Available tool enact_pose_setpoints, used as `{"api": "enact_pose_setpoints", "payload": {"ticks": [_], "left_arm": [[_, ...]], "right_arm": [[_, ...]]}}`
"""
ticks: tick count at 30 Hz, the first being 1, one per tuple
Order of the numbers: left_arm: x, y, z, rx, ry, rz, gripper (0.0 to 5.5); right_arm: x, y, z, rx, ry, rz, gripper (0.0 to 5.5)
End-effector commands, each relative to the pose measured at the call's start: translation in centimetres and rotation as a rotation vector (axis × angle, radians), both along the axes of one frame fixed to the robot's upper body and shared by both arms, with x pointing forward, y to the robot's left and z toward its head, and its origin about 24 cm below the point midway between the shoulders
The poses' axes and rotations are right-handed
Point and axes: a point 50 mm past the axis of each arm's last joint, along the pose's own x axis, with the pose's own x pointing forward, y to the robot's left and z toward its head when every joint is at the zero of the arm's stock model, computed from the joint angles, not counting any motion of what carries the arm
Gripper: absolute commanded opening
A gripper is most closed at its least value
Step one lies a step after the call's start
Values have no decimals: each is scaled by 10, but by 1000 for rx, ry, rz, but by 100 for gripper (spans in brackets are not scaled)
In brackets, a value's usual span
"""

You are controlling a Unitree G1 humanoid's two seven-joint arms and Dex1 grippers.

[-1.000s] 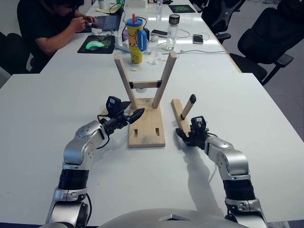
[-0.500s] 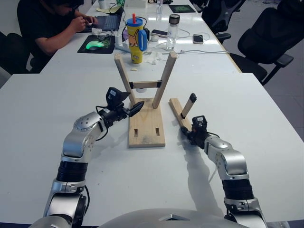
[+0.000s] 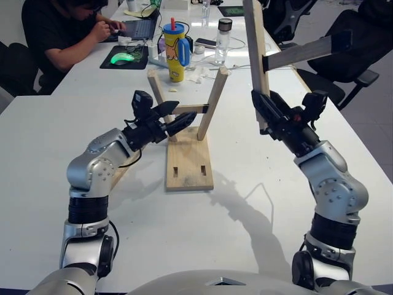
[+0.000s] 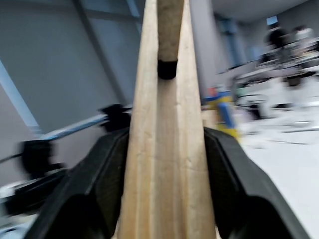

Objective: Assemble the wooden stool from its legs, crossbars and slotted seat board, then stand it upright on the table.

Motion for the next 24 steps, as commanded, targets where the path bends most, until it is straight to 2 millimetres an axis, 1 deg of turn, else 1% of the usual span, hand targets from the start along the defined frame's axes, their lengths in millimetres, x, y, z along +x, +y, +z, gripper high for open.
{"api": "enact_pose_setpoints", "payload": {"ticks": [1,2,5,7,11,16,20,24], "left_arm": [[-11,-3,24,-152,26,-201,499],[-14,-4,27,-174,37,-244,507],[-21,-5,36,-233,53,-349,507],[-23,-6,41,-263,58,-387,507],[-25,-5,49,-268,51,-411,507],[-28,-4,53,-264,44,-423,507],[-30,-1,51,-239,64,-435,459],[-31,1,48,-220,79,-445,393]], "right_arm": [[-22,9,8,7,10,311,205],[-26,11,6,9,28,365,205],[-30,16,-2,4,81,464,205],[-34,17,-4,18,104,519,205],[-39,19,-9,-1,136,589,205],[-43,18,-12,-24,158,616,205],[-46,18,-17,-37,181,650,205],[-49,18,-23,-53,205,668,205]]}}
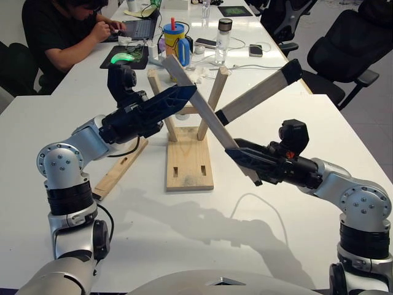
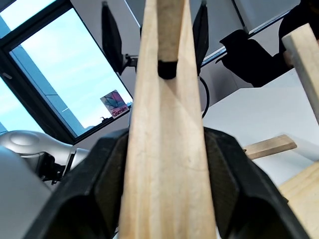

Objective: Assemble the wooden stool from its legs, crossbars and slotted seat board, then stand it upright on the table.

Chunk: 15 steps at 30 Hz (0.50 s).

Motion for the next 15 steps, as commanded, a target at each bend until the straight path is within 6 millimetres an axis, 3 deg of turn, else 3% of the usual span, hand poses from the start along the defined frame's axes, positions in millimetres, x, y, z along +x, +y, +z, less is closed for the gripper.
{"api": "enact_pose_setpoints", "payload": {"ticks": [1,12,15], "left_arm": [[-4,0,-1,33,0,-36,381],[-10,3,-5,92,6,-82,203],[-10,9,-8,123,14,-61,202]], "right_arm": [[-5,1,-4,-15,15,34,205],[-14,1,-10,-61,18,76,205],[-12,0,-12,-73,22,58,205]]}}
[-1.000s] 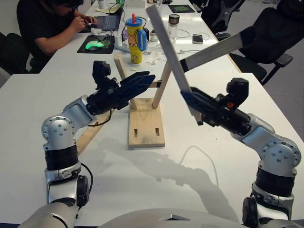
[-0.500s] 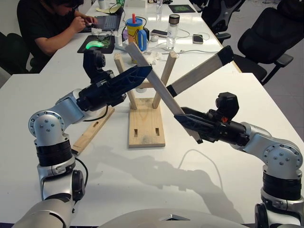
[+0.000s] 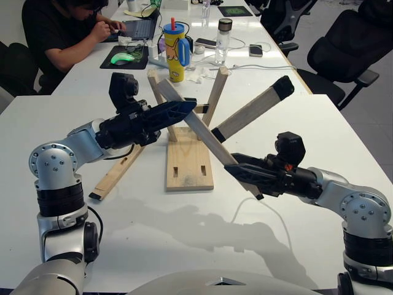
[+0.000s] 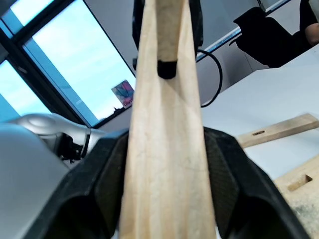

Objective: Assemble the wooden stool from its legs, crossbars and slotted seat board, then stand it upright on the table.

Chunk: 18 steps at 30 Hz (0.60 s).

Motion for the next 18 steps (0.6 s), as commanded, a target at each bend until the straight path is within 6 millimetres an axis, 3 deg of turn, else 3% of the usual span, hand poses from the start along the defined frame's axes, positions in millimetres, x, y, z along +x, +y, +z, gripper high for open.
{"api": "enact_pose_setpoints", "payload": {"ticks": [1,3,4,10,13,18], "left_arm": [[-3,10,-1,52,-9,22,202],[-2,18,-2,68,-7,55,202],[-1,23,-3,77,-6,77,202],[3,71,-4,179,-7,251,201],[5,89,2,234,-43,285,201],[11,108,19,261,-108,333,201]], "right_arm": [[2,-2,-4,-36,4,-22,205],[4,-4,-7,-29,32,-38,205],[4,-4,-9,-37,41,-38,242],[5,13,-32,-263,-97,-93,326],[9,25,-53,-557,-387,-120,331],[20,41,-81,-808,-819,-108,331]]}}
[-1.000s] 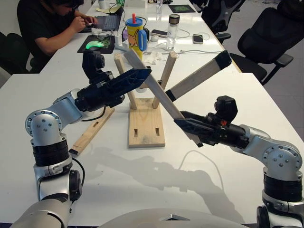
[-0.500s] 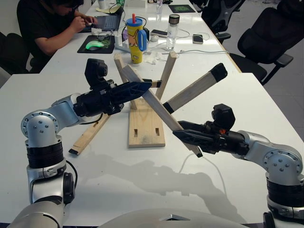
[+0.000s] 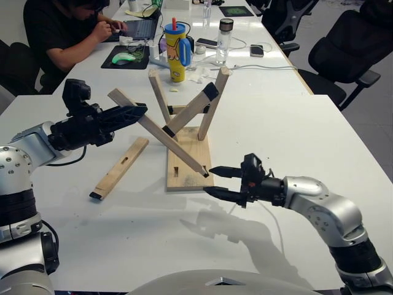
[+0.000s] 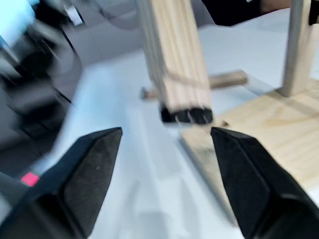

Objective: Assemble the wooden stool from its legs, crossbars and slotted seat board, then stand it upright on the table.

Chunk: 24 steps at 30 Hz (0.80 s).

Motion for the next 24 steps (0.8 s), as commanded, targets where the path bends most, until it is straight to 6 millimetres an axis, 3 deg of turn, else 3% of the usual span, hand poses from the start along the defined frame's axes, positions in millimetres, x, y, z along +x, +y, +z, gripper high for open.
{"api": "enact_pose_setpoints", "payload": {"ticks": [1,5,11,20,24], "left_arm": [[7,23,26,72,-107,53,201],[8,22,22,95,-114,45,201],[7,20,11,138,-113,45,201],[9,20,-6,206,-142,123,201],[14,16,-8,209,-160,121,201]], "right_arm": [[10,16,-29,-342,-440,87,331],[18,17,-40,-419,-544,82,331],[34,2,-53,-538,-603,50,331],[53,-23,-44,-604,-624,-40,331],[45,-21,-45,-515,-531,-43,331]]}}
